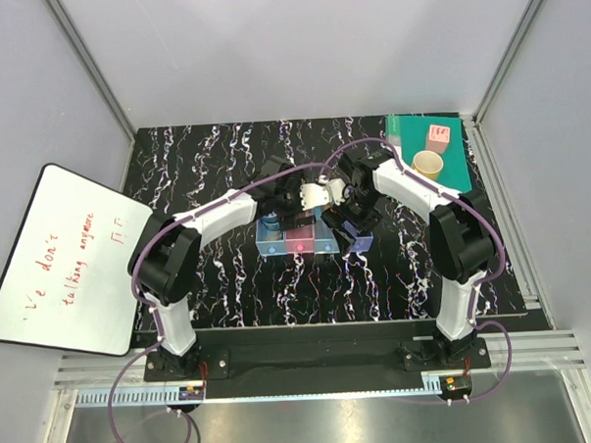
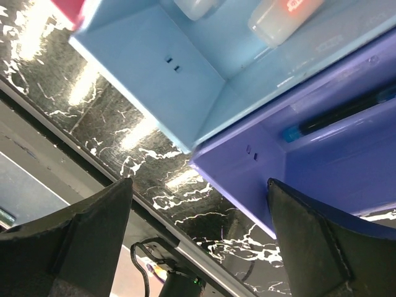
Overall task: Sort the stationery into containers
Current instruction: Move the storage box to the center of the board, then reset both arms
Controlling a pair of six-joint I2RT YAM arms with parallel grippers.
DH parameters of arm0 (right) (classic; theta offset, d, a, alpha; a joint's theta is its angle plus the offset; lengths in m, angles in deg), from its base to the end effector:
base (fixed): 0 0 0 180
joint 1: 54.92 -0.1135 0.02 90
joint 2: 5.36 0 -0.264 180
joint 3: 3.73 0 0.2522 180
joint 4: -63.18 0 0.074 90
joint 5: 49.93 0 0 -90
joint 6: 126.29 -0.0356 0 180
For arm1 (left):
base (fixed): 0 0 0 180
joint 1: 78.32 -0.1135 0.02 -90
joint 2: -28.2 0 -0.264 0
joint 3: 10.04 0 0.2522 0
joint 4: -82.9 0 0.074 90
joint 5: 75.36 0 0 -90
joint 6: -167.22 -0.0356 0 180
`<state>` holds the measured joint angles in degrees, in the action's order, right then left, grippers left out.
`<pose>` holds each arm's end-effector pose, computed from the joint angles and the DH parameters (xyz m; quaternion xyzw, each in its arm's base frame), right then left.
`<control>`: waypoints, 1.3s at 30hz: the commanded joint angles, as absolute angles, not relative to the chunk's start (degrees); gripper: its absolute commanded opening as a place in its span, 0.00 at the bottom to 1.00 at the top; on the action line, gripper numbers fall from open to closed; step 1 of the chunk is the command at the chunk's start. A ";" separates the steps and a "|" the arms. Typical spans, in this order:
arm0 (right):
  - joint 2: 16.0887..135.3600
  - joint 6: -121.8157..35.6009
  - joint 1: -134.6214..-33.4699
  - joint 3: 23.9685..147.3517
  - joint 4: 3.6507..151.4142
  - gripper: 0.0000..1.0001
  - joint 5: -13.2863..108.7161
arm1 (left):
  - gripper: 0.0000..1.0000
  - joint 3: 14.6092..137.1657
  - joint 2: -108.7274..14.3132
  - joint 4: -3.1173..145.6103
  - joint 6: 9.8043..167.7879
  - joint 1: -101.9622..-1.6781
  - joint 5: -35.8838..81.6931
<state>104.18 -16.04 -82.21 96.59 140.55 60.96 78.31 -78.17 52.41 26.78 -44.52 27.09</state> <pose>0.3173 0.1780 0.2148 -0.4011 0.8974 0.1827 0.0181 0.3334 -0.2324 0.2073 0.6520 0.6638 -0.0494 0.3631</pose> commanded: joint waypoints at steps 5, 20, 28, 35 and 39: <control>101.17 -13.70 -83.92 98.71 142.33 0.97 63.01 | 0.99 83.52 -72.09 54.73 32.39 -45.01 28.35; 99.41 -15.46 -83.84 100.82 140.57 1.00 57.74 | 0.99 86.51 -66.03 48.58 35.55 -43.60 27.31; 97.13 -16.08 -83.83 104.15 137.06 1.00 46.68 | 0.99 86.95 -58.03 45.68 42.31 -43.60 21.68; 93.79 -13.89 -83.75 111.18 133.37 1.00 32.18 | 0.99 86.42 -49.33 44.01 50.84 -44.48 9.83; 89.41 -12.21 -83.48 112.51 131.44 1.00 26.03 | 0.99 86.69 -44.85 41.46 54.10 -46.32 4.55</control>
